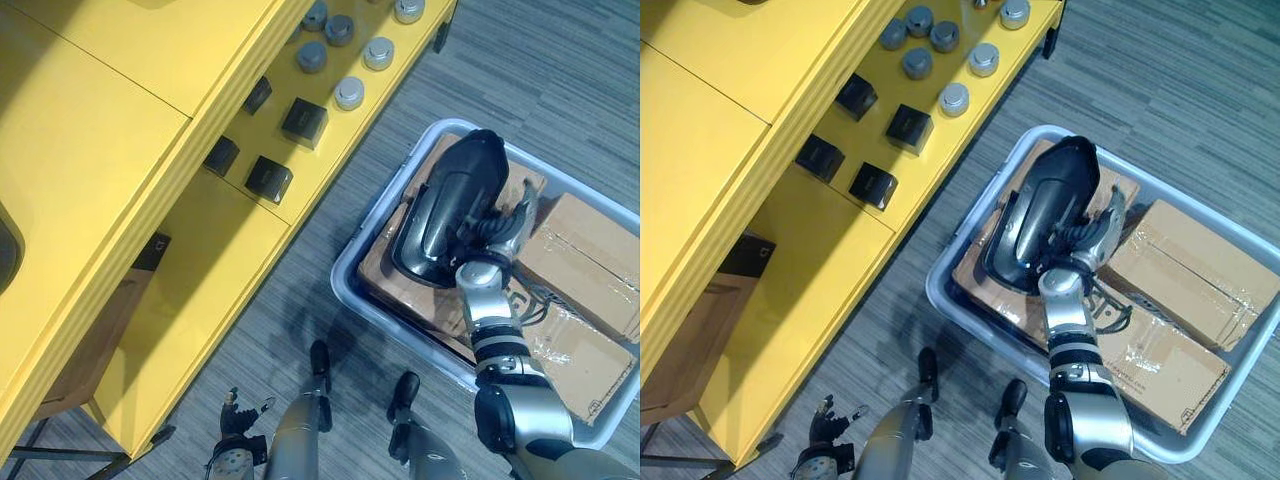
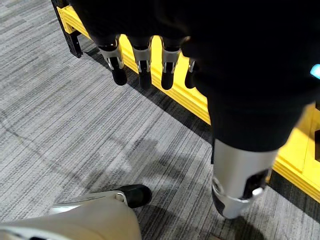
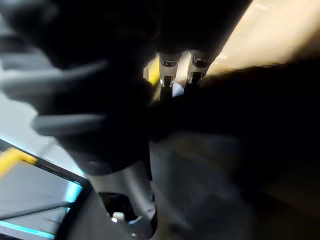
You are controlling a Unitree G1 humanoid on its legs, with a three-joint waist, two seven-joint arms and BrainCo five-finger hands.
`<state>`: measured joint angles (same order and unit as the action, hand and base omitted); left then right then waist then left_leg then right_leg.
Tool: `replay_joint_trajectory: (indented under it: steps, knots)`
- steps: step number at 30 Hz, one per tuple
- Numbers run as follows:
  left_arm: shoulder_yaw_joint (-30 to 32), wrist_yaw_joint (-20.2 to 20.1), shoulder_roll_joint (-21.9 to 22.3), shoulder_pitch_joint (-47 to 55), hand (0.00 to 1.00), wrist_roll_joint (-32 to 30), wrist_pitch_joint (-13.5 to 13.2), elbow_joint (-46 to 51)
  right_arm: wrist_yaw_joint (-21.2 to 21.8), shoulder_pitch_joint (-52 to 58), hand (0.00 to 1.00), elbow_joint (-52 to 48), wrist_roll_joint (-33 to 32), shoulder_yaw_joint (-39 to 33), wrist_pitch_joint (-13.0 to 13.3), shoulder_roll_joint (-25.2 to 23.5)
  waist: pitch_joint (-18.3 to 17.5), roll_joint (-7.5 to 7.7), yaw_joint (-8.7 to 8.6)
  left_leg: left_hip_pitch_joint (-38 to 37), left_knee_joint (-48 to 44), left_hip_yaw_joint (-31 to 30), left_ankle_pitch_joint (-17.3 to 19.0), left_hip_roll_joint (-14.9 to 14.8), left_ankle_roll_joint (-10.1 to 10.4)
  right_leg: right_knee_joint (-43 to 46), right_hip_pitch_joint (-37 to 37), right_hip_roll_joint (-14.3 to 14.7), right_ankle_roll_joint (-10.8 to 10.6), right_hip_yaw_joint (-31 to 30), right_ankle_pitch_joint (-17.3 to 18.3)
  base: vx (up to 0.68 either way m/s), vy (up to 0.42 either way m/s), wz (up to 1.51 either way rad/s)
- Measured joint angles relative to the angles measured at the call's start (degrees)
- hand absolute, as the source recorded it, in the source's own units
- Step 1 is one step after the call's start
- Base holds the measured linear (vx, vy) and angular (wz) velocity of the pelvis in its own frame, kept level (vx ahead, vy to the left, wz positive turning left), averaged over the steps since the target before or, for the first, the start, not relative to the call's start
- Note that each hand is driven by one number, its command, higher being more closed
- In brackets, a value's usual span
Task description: Walk over and take plastic housings, then place them on the shelf
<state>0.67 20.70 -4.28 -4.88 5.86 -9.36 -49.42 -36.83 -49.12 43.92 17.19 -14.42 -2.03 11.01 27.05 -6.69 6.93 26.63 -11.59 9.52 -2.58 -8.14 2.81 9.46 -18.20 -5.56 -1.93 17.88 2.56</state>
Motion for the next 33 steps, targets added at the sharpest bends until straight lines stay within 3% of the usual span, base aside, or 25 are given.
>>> replay_joint_trajectory:
  steps: [5,9,15,18,23,27,30,33]
  knots:
    - [0.1,0.2,-0.4,-0.7,0.00,0.0,0.5,-1.8,0.2,-0.8,1.00,2.5,-1.9,-0.2,0.3,0.5,0.0,0.05,-0.60,0.0,0.1,0.0,-0.1,0.0,-0.1,0.0,0.0,0.1,0.0,-0.1,0.0,0.00,0.000,0.00]
    - [0.1,0.3,-1.3,-1.2,0.00,0.0,0.8,-3.1,1.2,-3.3,1.00,6.7,-2.4,-0.8,0.7,0.8,-0.2,0.96,-1.80,0.0,1.5,0.0,-1.2,0.1,-0.1,0.0,-0.8,0.3,0.3,-0.2,-0.2,0.00,0.000,0.00]
    - [0.0,0.4,-1.3,-1.8,0.00,0.7,1.0,-1.3,4.2,-7.2,1.00,13.7,-2.2,-0.8,0.5,5.1,-0.2,1.14,-1.74,-1.0,3.5,-0.1,-2.7,0.1,0.0,0.0,-0.5,0.5,0.7,0.0,-0.5,0.00,-0.005,0.01]
    - [-1.4,1.2,-1.4,-0.7,0.00,1.6,1.0,7.6,6.6,-6.6,1.00,14.1,-2.3,-0.2,-0.7,6.8,-0.2,1.16,-1.50,-1.9,4.2,-0.4,-3.3,0.2,0.0,0.0,0.3,0.5,0.7,0.2,-0.5,0.01,-0.015,0.06]
    - [-4.5,1.7,-1.0,2.6,0.00,3.5,-0.6,33.8,8.0,-2.0,1.00,8.9,-1.7,3.2,-2.3,9.1,-0.2,1.15,-2.14,-3.0,4.2,-1.9,-3.6,0.8,-0.3,-0.2,2.4,0.2,0.7,1.7,-0.5,0.02,0.002,0.16]
    - [-5.0,1.9,-1.2,3.3,0.00,-0.3,-0.6,50.2,8.4,1.0,1.00,1.2,3.5,3.5,-3.5,9.5,-0.2,1.16,-3.44,-4.5,4.5,-2.2,-3.7,1.2,-0.4,-0.3,4.1,-0.4,0.5,1.7,-0.6,0.02,0.016,0.10]
    - [-8.5,1.4,-2.7,2.9,0.00,-1.8,-1.1,59.9,8.5,2.8,1.00,-3.6,6.9,5.6,-3.5,10.2,-0.4,1.17,-4.16,-6.4,5.9,-2.1,-4.3,1.7,-0.7,-0.7,5.6,-0.6,0.4,1.8,-0.7,0.00,0.010,0.03]
    - [-12.8,-0.3,-3.3,-1.0,0.00,-1.3,-1.4,60.9,8.9,3.6,1.00,-5.6,8.8,8.3,-3.5,10.2,-1.9,1.17,-4.92,-8.1,8.3,-1.9,-5.6,2.1,-0.9,-1.1,6.3,-0.7,0.2,1.7,-0.8,0.00,0.001,0.01]
